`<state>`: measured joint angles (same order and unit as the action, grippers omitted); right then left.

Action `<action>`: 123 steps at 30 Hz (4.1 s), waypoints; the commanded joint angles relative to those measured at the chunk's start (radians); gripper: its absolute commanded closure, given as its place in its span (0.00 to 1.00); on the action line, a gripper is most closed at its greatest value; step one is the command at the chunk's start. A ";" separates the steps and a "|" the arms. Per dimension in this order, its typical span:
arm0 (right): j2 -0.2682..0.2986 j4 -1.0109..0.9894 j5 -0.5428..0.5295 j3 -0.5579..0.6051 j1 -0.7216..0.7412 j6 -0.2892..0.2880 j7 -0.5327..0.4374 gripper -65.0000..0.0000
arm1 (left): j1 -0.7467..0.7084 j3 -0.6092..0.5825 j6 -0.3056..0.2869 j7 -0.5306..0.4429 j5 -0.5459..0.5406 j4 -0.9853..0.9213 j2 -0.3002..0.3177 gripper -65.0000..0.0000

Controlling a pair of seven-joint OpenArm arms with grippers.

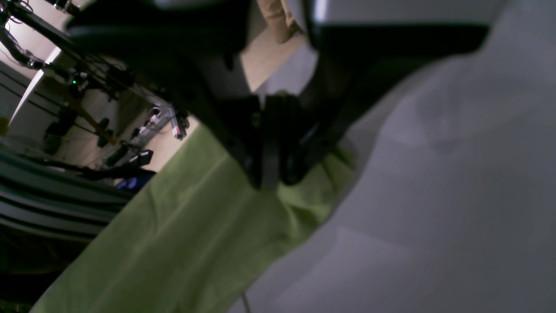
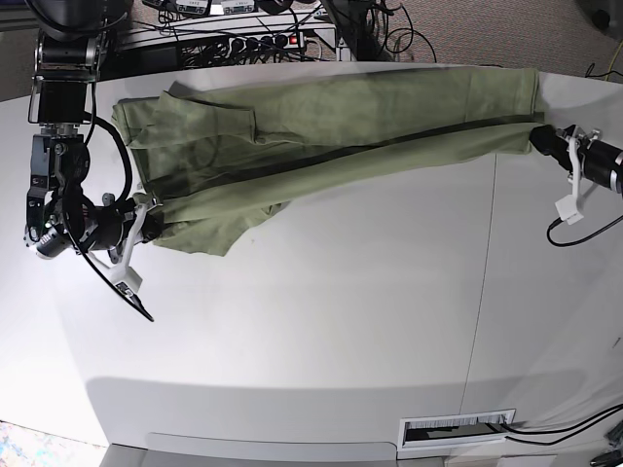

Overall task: Fold the T-shirt properly
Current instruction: 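Lift the grasped edge with both grippers and fold it over the shirt, then carry the folded edge with both grippers onto the other shirt edge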

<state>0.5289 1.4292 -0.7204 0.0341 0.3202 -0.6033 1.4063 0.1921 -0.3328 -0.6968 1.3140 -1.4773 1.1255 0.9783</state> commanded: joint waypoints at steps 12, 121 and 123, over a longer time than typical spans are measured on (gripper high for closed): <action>0.017 0.018 0.040 -0.009 0.023 -0.001 -0.024 1.00 | -0.067 0.009 -0.001 0.033 -0.006 0.007 0.033 1.00; -0.175 -0.148 0.344 -0.007 -0.154 0.042 -0.416 1.00 | -0.169 0.042 -0.001 0.082 -0.006 0.538 0.172 1.00; -0.175 -0.148 0.344 -0.007 -0.154 0.042 -0.415 1.00 | -0.211 0.042 -0.001 0.082 -0.006 0.570 0.171 1.00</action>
<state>0.3454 1.2896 -0.4534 0.0254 0.1711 -0.5869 0.9047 -0.0273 -0.3042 -0.6937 1.3846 -1.4754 1.6897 1.1217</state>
